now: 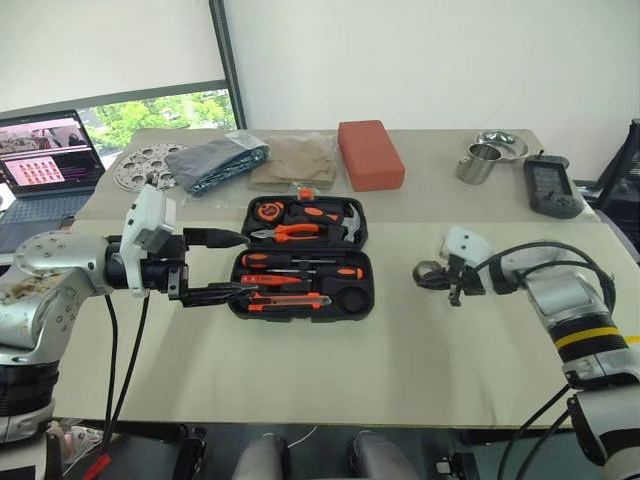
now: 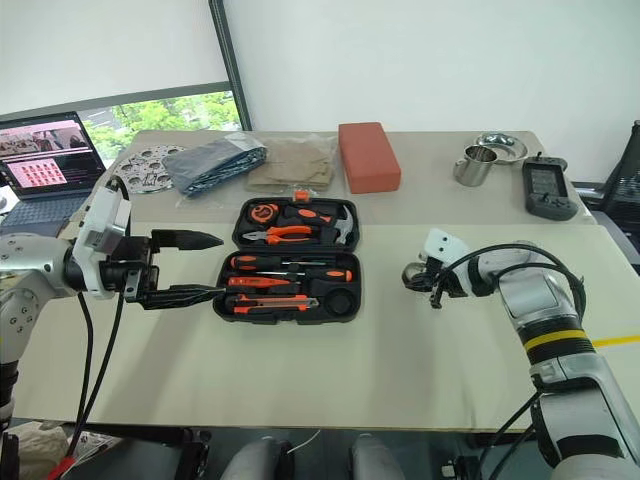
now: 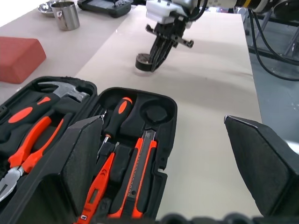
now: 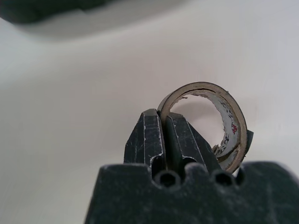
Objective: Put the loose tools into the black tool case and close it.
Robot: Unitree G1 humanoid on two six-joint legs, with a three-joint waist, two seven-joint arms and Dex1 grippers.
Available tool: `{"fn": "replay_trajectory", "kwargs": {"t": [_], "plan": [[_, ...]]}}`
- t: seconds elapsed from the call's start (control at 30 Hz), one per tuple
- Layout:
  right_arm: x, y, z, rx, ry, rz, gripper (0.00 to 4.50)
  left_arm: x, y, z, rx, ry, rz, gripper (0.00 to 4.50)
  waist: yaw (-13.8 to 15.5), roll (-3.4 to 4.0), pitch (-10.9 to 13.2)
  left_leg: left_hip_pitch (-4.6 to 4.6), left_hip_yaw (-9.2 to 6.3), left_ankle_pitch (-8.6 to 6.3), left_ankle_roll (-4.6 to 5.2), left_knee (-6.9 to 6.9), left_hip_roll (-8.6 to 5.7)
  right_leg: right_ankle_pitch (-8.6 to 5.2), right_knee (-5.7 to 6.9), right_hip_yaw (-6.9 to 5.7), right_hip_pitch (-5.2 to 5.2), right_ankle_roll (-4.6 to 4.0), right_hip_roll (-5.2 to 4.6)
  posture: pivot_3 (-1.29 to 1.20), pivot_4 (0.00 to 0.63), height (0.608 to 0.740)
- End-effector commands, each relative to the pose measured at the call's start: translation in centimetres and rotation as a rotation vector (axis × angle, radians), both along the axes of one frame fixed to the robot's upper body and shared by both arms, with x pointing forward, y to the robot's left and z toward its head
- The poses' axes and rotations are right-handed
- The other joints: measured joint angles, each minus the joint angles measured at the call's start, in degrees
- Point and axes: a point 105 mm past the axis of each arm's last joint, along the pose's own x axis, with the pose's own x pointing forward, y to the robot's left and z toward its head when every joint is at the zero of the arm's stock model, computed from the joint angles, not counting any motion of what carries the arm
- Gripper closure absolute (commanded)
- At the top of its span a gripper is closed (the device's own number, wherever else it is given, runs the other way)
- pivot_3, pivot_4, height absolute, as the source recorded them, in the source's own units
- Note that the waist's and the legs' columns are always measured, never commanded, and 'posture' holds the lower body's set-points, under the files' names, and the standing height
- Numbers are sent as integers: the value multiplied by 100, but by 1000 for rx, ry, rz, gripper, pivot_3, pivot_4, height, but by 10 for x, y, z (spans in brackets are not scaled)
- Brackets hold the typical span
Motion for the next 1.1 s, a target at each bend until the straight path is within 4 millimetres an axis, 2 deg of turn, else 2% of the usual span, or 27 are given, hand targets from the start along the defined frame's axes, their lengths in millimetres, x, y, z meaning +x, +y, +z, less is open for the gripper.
{"fn": "replay_trajectory", "kwargs": {"t": [0.03, 0.1, 0.23, 0.43, 0.5, 0.57, 0.6, 0.73, 0.83, 0.87, 1.0, 1.1], "plan": [[-18, 49, 27, 21, -40, 199, 4500, -3, 4, 2, 26, -19, 6, 60, -21, 1, 1, 0, -1, 0, 0, 0, 1, 0, 1, -2, 0, 0, 0, 0, 150, 740], [-29, 67, 27, 3, -26, 269, 4500, -4, 4, 1, 28, -17, 5, 60, -43, 0, 1, 2, -3, 0, 0, 0, 4, 0, 1, -3, 1, 0, 3, 0, 150, 740], [-41, 88, 25, -11, -10, 348, 4500, -3, 3, 0, 33, -19, 7, 60, -10, 1, 2, 0, -7, 0, 0, 2, 3, 0, 2, -8, 0, 0, 3, 0, 150, 740], [-40, 104, 16, -34, -7, 376, 4500, -3, 3, -2, 38, -19, 11, 60, 22, 0, 2, -4, -1, 0, 0, 5, -3, 0, -1, -8, -3, 0, -7, 0, 150, 740], [-41, 107, 13, -32, 5, 385, 3735, -3, 3, -1, 37, -20, 13, 0, 22, 0, 2, -3, -2, 0, 0, 4, -1, -1, 1, -9, -6, -3, -3, 0, 150, 740], [-43, 110, 11, -24, 27, 396, 3193, -3, 4, -1, 37, -22, 16, 0, 16, 0, 2, -2, -2, 0, 0, 4, 0, -2, 2, -10, -6, -5, -2, 0, 150, 740], [-44, 111, 11, -22, 32, 399, 2747, -3, 4, -1, 38, -22, 17, 0, 12, 0, 2, -2, -2, 0, 0, 4, 0, -2, 2, -10, -6, -5, -1, 0, 150, 740], [-42, 110, 9, -36, 27, 397, 1436, -4, 4, -1, 40, -24, 23, 0, 11, 0, 2, -2, -2, 0, 0, 4, 0, -2, 2, -10, -6, -5, -1, 0, 150, 740], [-40, 110, 16, -12, 15, 386, 513, -3, 7, -1, 36, -28, 39, 0, 9, 0, 2, -2, -2, 0, 0, 4, 0, -2, 2, -10, -6, -5, -2, 0, 150, 740], [-39, 109, 19, 0, 10, 380, 82, -2, 9, -1, 33, -30, 47, 0, 4, 0, 2, -2, -2, 0, 0, 4, 0, -2, 2, -10, -6, -5, -2, 0, 150, 740], [-31, 105, 30, 32, -35, 355, 12, 8, 20, -5, 6, -36, 116, 0, -11, 0, 2, -2, -3, 0, 0, 4, 0, -2, 3, -10, -6, -5, -2, 0, 150, 740], [-32, 109, 33, 57, -42, 368, 12, 11, 24, -12, 24, -31, 132, 0, -20, 0, 2, -1, -3, 0, 0, 4, 0, -1, 3, -11, -5, -6, -1, 0, 150, 740]]}}
